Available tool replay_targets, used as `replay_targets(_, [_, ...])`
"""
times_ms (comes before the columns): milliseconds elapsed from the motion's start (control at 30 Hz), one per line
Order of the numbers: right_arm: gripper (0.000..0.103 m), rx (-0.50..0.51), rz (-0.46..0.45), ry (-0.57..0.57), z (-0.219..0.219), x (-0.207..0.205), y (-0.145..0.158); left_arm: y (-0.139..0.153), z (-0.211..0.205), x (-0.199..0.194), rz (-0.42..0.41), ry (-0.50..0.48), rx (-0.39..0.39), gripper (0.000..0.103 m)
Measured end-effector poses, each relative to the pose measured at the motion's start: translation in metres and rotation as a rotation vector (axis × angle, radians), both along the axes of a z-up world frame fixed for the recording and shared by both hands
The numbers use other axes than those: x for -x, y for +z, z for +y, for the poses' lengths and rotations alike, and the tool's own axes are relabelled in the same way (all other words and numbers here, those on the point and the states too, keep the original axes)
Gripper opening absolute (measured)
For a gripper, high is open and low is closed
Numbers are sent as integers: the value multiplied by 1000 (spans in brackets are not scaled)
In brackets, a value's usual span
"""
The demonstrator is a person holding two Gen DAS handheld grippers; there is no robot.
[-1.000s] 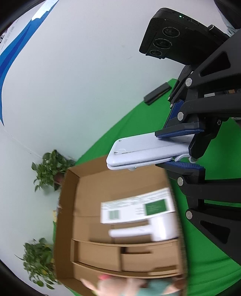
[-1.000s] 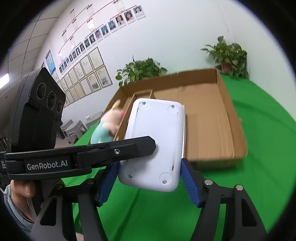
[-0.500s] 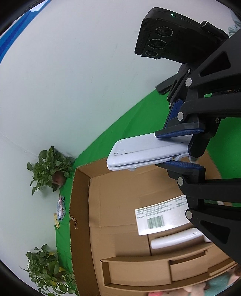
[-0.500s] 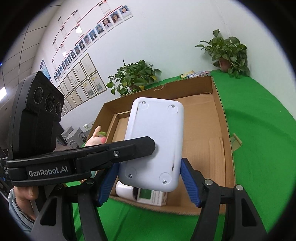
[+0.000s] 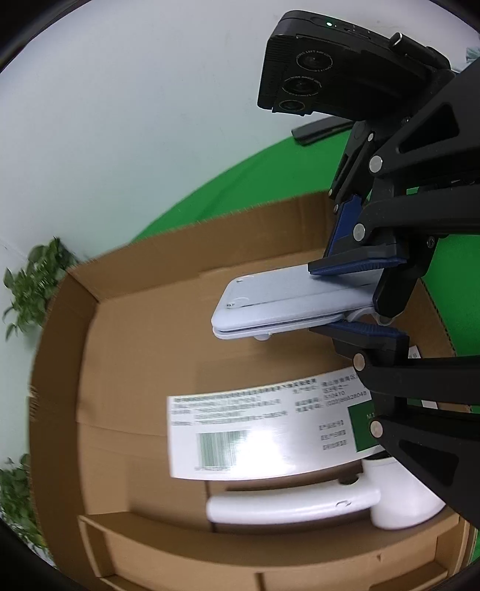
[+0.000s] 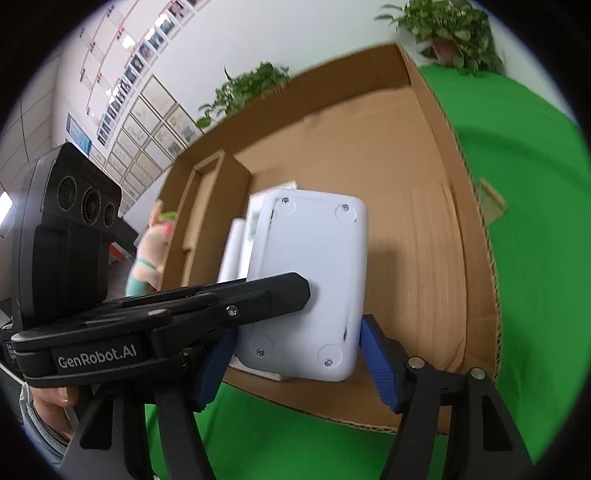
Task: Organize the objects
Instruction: 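Lower the white device into the box beside the medicine box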
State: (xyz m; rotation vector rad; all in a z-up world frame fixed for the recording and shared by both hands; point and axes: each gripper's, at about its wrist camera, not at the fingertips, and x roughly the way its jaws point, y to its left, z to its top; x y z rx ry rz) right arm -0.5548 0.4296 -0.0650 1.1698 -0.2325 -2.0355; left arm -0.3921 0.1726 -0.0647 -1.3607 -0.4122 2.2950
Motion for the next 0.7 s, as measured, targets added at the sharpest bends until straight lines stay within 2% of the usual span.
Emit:
replay_targets(133, [66, -32, -37, 12, -2, 7, -13, -11, 3, 4, -28, 9, 19, 22])
replay_targets(367, [66, -132, -26, 21, -14, 11, -18, -14, 9, 3, -38, 11, 98, 23])
replay_targets(467, [66, -179, -17, 14, -19, 10, -22, -12, 1, 2, -34, 21, 101, 23])
replay_targets(533, [66, -208, -17, 8, -22, 11, -23, -7, -5, -6, -11, 16, 78, 23])
replay_targets(700, [64, -278, -12, 9, -29, 9, -30, 9, -16, -18, 41, 5, 87, 23])
